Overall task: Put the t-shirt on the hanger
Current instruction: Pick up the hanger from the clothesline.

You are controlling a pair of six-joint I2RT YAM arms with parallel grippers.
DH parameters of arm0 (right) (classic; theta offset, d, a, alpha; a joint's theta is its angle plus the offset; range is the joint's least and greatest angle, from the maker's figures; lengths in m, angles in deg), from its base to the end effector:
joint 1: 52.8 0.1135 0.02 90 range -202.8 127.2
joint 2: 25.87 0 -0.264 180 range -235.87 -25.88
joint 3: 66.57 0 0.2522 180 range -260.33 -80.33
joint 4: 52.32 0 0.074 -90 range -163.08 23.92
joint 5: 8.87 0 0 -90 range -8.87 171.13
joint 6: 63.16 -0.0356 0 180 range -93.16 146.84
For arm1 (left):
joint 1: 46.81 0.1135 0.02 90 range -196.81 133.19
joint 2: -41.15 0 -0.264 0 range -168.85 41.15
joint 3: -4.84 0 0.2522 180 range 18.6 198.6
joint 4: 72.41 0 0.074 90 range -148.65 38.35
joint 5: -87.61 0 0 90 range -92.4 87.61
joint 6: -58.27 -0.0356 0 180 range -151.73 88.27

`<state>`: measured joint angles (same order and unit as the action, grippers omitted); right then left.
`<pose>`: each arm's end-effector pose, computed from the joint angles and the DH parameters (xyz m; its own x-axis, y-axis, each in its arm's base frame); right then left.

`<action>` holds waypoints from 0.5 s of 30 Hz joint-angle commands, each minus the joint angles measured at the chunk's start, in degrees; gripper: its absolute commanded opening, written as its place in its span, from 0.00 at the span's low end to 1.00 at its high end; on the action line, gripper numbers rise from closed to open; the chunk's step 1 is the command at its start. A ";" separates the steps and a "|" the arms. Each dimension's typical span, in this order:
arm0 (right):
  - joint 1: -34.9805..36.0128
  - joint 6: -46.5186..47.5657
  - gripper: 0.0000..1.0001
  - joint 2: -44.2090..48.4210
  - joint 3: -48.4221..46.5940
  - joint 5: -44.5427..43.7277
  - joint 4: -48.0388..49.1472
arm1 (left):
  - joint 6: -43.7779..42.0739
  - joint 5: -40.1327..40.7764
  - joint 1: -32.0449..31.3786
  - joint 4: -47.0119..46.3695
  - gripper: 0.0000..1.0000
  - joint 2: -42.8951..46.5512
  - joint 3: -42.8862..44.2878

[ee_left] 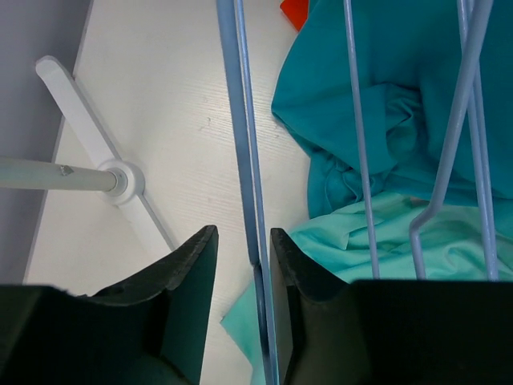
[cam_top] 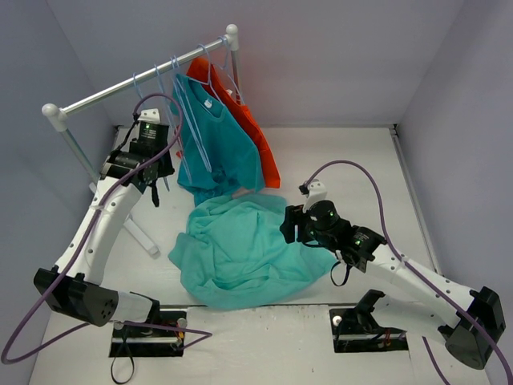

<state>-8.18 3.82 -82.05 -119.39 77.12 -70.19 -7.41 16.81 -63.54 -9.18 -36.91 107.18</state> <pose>0.1633 0.1576 0.2784 -0.4931 0.0615 -0.8678 -0.5014 0.7951 0.3412 0.2705 -0.0691 0.4078 -0.5597 -0.2379 -0.7938 -0.2234 0.9658 -0.1319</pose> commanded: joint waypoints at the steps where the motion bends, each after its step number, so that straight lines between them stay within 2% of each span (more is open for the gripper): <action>1: 0.12 -1.07 0.61 1.24 0.25 0.14 2.13 | -0.85 0.31 0.56 -3.15 0.27 3.75 1.73; 15: 0.19 -1.52 0.61 1.42 0.60 0.84 2.18 | -1.11 0.84 0.65 -3.19 0.22 3.53 1.60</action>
<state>-8.18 2.87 -81.53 -118.89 77.56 -70.18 -7.68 16.85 -63.54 -9.64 -34.29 107.18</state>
